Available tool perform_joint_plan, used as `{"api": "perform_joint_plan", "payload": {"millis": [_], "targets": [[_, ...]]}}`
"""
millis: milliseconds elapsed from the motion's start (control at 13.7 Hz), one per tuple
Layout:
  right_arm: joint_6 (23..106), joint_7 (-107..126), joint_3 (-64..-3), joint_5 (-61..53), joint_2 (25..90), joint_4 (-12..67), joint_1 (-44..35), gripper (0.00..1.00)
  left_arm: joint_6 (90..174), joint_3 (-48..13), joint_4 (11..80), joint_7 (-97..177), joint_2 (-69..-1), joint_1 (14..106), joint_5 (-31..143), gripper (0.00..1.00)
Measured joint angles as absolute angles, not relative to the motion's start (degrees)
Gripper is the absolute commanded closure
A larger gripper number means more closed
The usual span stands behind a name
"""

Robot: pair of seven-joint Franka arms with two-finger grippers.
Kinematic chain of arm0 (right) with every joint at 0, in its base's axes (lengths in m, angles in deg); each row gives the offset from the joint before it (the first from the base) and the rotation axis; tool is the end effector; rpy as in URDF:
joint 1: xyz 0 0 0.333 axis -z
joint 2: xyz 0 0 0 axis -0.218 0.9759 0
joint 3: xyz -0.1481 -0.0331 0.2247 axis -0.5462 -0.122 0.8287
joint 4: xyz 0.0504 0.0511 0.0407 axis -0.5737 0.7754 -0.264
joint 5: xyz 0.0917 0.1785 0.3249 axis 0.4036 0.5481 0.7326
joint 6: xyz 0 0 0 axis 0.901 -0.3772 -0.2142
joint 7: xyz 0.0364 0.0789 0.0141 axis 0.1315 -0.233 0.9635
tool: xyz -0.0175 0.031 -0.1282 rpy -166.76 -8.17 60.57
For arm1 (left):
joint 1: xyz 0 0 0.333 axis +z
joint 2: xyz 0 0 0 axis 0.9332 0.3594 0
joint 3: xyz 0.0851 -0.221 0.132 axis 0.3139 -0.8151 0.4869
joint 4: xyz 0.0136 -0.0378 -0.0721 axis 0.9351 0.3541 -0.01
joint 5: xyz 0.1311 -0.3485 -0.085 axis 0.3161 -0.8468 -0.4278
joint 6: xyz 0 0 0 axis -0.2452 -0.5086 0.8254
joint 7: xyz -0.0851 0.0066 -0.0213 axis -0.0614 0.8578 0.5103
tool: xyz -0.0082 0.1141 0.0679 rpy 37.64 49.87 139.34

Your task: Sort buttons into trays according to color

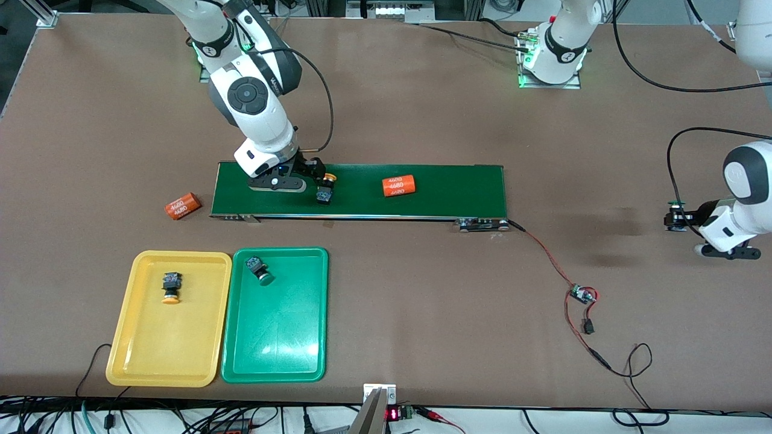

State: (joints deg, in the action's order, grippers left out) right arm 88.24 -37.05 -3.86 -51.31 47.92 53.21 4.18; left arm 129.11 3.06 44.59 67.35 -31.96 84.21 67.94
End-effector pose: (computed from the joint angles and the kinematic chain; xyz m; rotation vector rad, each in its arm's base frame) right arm 0.4595 0.2953 0.2316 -3.1327 0.0620 -0.0664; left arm 0.5713 0.1856 0.2159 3.0887 -0.1277 -0.3955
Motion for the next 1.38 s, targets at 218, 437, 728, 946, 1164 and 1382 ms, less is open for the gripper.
{"api": "perform_joint_plan", "payload": {"millis": [218,437,728,946,1164,1382], "targets": [[88.2,-37.3,-3.9,-54.2,48.4,53.1,4.2,0.0,124.9,-4.4,43.1,66.8,-33.1,83.9,67.3,0.84],[88.2,-37.3,-3.9,-54.4,48.6,53.0,4.1,0.0,123.0,-13.1,43.0,57.5,-34.0,83.7,67.2,0.84],[88.2,-37.3,-3.9,-54.4,48.7,52.9,4.1,0.0,122.1,-22.7,43.2,44.9,-34.3,83.1,63.8,0.84],[88.3,-37.3,-3.9,-54.4,49.3,52.9,4.1,0.0,122.1,-25.8,43.7,38.4,-34.2,82.3,57.3,0.84],[88.4,-37.3,-4.2,-55.0,50.6,52.7,4.1,0.0,126.1,-28.5,46.1,35.4,-33.9,81.7,54.6,0.84],[89.4,-37.3,-5.7,-57.2,51.9,52.6,4.2,0.2,137.2,-32.8,52.3,30.9,-33.0,80.5,54.4,0.83]]}}
